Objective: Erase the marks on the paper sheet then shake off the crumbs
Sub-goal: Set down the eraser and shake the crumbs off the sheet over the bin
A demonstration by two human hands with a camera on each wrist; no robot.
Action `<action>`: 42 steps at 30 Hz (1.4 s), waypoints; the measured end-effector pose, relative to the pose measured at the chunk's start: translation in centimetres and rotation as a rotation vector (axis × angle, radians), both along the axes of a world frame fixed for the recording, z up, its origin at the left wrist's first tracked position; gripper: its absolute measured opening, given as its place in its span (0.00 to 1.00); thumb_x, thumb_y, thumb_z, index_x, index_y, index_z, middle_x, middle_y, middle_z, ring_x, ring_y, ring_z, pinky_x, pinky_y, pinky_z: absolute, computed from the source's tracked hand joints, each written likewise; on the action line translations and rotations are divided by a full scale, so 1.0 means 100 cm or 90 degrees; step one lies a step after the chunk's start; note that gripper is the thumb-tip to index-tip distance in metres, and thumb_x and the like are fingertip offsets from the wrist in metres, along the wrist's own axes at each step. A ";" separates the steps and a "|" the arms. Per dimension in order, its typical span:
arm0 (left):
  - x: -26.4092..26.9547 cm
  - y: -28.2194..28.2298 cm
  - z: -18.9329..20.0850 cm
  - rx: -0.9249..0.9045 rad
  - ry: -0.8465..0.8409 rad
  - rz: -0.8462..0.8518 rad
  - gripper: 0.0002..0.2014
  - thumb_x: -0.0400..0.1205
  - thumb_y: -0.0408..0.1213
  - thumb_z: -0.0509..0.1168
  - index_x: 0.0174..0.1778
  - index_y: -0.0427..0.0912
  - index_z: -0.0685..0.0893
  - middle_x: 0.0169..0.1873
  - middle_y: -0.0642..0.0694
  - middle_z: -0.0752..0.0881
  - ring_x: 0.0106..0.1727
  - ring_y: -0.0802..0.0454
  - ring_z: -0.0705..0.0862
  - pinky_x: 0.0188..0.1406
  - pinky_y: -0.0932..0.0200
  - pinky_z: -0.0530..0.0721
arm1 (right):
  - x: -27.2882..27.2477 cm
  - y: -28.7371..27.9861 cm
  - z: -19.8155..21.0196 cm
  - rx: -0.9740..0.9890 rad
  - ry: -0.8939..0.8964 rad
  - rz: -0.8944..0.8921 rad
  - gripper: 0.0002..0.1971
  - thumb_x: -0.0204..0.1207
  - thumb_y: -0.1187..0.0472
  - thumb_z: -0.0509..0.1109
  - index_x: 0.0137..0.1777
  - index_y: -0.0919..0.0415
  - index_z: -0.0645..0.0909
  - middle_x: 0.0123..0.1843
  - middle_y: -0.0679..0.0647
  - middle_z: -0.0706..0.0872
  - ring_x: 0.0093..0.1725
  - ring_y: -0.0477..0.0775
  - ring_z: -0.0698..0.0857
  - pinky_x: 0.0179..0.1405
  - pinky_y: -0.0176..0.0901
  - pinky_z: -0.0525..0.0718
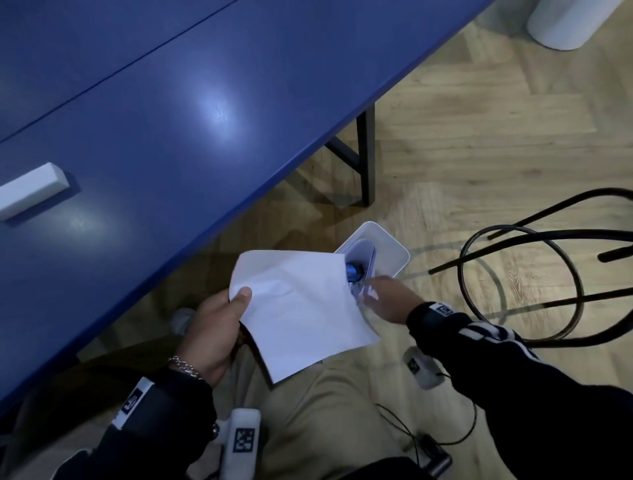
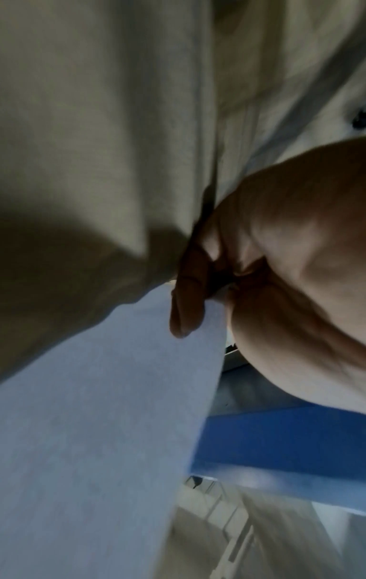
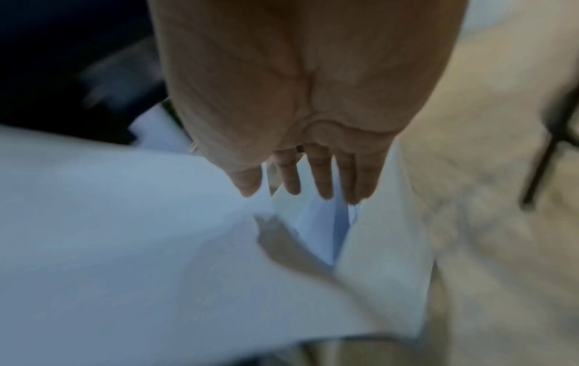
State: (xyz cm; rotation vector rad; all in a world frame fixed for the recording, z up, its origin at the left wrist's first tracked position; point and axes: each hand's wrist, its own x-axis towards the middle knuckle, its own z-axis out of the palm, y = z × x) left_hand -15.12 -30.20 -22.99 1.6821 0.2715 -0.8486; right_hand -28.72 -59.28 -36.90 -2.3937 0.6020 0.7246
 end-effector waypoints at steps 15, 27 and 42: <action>-0.001 -0.003 0.019 0.035 -0.029 -0.132 0.12 0.83 0.22 0.72 0.58 0.38 0.93 0.54 0.43 0.95 0.57 0.42 0.93 0.63 0.44 0.88 | 0.032 -0.052 0.061 0.227 -0.165 -0.339 0.09 0.84 0.58 0.69 0.56 0.62 0.86 0.53 0.60 0.92 0.53 0.67 0.89 0.54 0.55 0.86; -0.014 -0.016 0.009 -0.015 -0.003 -0.022 0.10 0.86 0.24 0.68 0.59 0.37 0.91 0.55 0.44 0.95 0.58 0.45 0.94 0.53 0.54 0.90 | -0.007 0.038 0.036 0.062 -0.157 0.229 0.26 0.92 0.43 0.43 0.87 0.31 0.42 0.91 0.40 0.42 0.91 0.56 0.41 0.85 0.69 0.35; -0.004 -0.008 0.015 0.012 -0.006 -0.152 0.13 0.86 0.24 0.69 0.65 0.38 0.90 0.59 0.44 0.94 0.64 0.44 0.92 0.74 0.39 0.83 | 0.060 0.067 0.043 0.142 -0.174 0.213 0.25 0.86 0.32 0.37 0.84 0.23 0.50 0.91 0.37 0.50 0.91 0.53 0.46 0.85 0.67 0.41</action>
